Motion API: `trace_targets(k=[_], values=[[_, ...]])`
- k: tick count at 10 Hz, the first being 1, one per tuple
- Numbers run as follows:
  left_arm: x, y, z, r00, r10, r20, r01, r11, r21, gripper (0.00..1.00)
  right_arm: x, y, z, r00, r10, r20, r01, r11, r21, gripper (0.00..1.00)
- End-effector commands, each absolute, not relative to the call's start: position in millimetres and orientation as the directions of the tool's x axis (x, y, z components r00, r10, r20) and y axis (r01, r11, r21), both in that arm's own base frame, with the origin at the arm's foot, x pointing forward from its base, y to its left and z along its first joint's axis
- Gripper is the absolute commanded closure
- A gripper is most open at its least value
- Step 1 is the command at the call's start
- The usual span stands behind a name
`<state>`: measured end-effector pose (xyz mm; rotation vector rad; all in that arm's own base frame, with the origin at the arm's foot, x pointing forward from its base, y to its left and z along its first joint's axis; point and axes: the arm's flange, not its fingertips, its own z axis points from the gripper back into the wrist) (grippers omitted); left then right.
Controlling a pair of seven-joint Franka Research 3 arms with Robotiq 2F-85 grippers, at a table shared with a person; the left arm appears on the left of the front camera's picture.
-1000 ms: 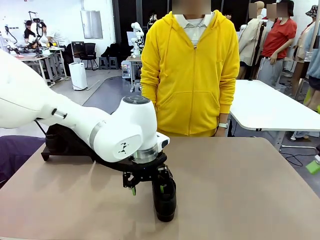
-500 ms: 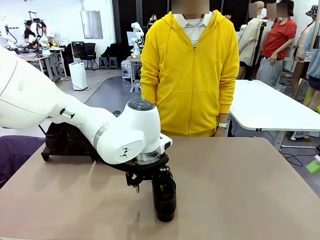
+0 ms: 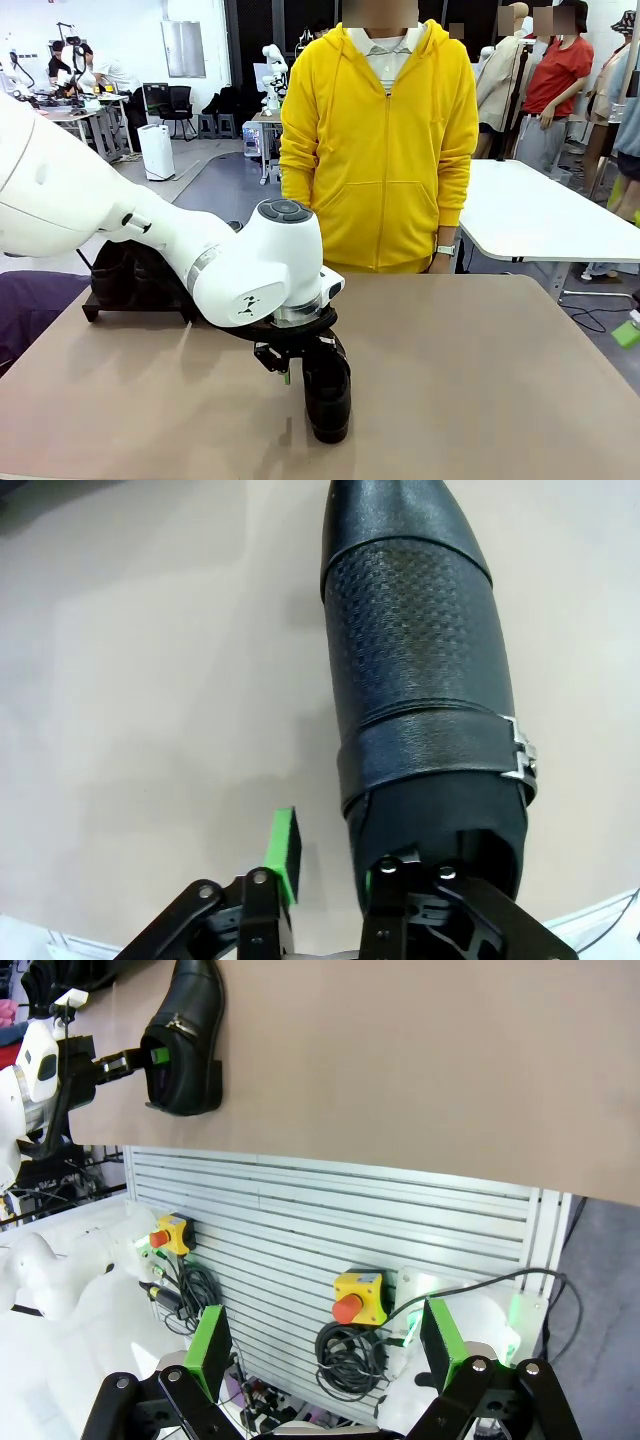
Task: Organize the shoes by placing them on the stand.
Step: Place the Shoe from the middle of the table onto the Shoes Stand.
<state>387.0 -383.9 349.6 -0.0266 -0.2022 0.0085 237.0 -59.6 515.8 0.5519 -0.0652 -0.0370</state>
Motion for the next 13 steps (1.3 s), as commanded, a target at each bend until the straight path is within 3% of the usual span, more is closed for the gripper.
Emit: trace_targets(k=[1,4,7,10,13], values=[[388.9,-386.8,349.4,0.974,0.021,0.228,-0.022,1.000,0.004,1.00,237.1,-59.8,517.3,0.997,-0.035,0.067,-0.007,0.839,0.544,0.00],[387.7,-387.5,359.9,0.969,-0.012,0.247,0.019,1.000,-0.024,1.00,237.1,-59.8,517.3,0.997,-0.035,0.067,-0.007,0.839,0.544,0.00],[374.9,-388.8,416.0,0.940,-0.134,0.314,0.178,0.977,-0.116,1.00,237.1,-59.8,517.3,0.997,-0.035,0.067,-0.007,0.839,0.544,0.00],[352.7,-352.2,496.2,0.816,-0.172,0.552,0.240,0.969,-0.054,1.00,237.1,-59.8,517.3,0.997,-0.035,0.067,-0.007,0.839,0.544,0.00],[336.2,-300.6,515.3,0.697,-0.138,0.703,0.183,0.983,0.011,1.00,237.1,-59.8,517.3,0.997,-0.035,0.067,-0.007,0.839,0.544,0.00]])
